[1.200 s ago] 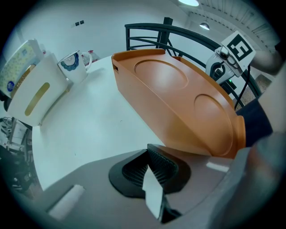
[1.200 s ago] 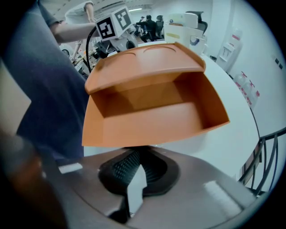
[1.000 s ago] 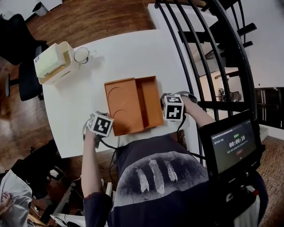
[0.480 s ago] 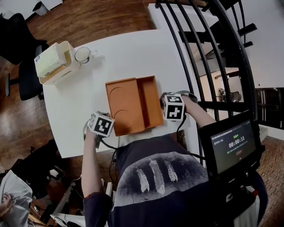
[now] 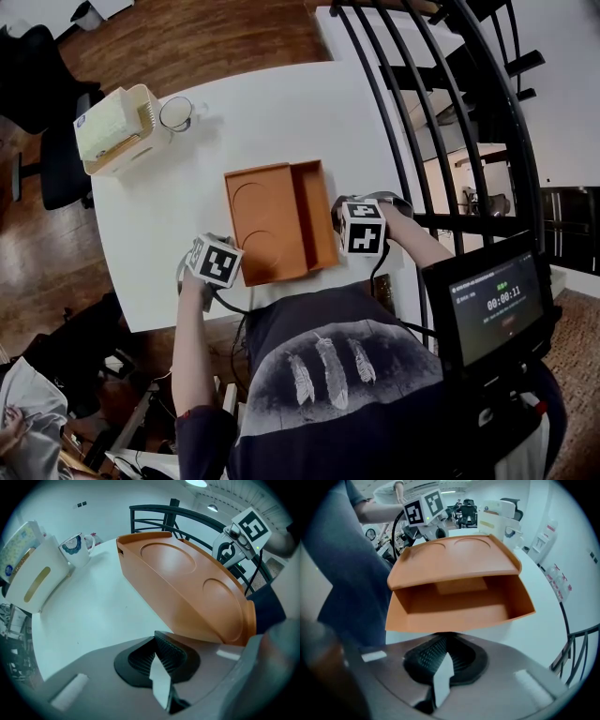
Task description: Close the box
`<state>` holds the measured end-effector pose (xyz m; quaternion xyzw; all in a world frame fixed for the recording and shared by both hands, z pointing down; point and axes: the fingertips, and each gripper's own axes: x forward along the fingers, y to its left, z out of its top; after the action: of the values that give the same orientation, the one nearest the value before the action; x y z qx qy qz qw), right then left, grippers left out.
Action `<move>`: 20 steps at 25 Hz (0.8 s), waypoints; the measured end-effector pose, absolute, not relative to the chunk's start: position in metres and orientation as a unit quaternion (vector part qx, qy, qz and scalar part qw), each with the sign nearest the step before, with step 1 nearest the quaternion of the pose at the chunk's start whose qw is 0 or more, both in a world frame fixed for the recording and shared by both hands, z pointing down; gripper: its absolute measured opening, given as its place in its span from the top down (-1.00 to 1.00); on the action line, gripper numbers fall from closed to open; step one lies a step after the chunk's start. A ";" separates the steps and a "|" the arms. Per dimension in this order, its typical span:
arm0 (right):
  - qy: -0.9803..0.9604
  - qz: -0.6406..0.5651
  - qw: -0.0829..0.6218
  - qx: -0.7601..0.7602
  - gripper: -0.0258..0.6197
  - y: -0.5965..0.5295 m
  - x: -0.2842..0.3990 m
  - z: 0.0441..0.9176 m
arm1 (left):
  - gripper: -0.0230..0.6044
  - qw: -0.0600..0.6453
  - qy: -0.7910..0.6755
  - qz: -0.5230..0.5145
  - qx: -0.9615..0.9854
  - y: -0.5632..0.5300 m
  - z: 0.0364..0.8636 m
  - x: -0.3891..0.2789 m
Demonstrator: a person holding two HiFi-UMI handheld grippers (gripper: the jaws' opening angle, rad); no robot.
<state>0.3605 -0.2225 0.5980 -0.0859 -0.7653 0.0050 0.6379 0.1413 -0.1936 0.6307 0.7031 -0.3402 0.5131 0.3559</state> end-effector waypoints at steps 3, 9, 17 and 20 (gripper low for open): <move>-0.768 0.002 0.635 -0.088 0.91 -0.222 0.356 0.596 | 0.88 0.358 -0.341 0.511 0.703 -0.194 0.631 0.141; -0.771 -0.004 0.630 -0.091 0.91 -0.220 0.346 0.597 | 0.88 0.357 -0.343 0.509 0.704 -0.194 0.632 0.141; -0.775 -0.005 0.624 -0.097 0.91 -0.218 0.337 0.594 | 0.88 0.360 -0.341 0.506 0.706 -0.194 0.629 0.143; -0.774 -0.004 0.626 -0.099 0.91 -0.217 0.337 0.593 | 0.88 0.361 -0.337 0.507 0.707 -0.194 0.628 0.143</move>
<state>0.3375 -0.2174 0.5931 -0.0987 -0.7738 -0.0040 0.6256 0.1433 -0.1937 0.6280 0.7069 -0.3369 0.5067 0.3605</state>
